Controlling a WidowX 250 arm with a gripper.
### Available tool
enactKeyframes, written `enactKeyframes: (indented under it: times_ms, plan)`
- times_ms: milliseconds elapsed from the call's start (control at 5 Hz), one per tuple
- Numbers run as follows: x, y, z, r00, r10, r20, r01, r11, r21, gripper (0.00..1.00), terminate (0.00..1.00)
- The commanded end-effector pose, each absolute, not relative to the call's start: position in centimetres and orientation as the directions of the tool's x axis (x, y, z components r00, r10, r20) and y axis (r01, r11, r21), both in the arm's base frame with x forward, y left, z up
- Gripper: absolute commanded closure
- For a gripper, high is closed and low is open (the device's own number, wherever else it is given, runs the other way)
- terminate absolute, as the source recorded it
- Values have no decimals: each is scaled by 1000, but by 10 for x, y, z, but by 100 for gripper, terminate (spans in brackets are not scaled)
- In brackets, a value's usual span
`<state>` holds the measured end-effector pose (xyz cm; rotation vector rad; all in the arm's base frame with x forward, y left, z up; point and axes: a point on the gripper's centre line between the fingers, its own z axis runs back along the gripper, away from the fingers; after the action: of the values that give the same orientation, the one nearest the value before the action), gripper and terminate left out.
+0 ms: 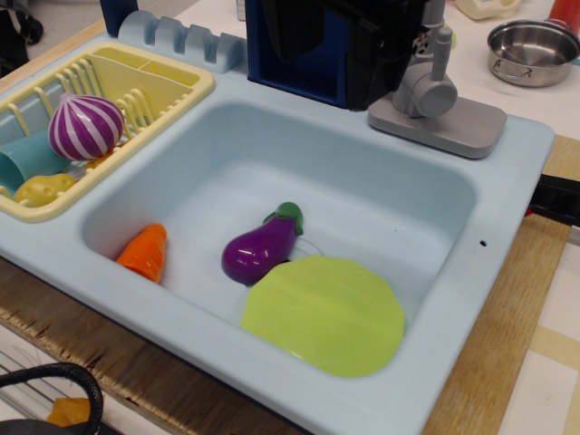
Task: Turn lever vertical to-front
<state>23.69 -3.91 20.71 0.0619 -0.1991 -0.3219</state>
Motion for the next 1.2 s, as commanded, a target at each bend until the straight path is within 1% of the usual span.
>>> enactKeyframes:
  times_ms: [0, 200, 400, 600, 800, 1000]
  plan:
    - [237, -39, 207, 929, -320, 184, 308, 947, 92, 0, 0]
    - [253, -48, 208, 891, -376, 254, 360, 926, 110, 0, 0]
    - [266, -57, 208, 873, -402, 275, 385, 916, 116, 0, 0]
    - [285, -66, 214, 839, -450, 305, 429, 893, 138, 0, 0]
    - [295, -71, 216, 819, -479, 316, 459, 877, 140, 0, 0]
    - [303, -75, 213, 806, -492, 327, 475, 869, 137, 0, 0]
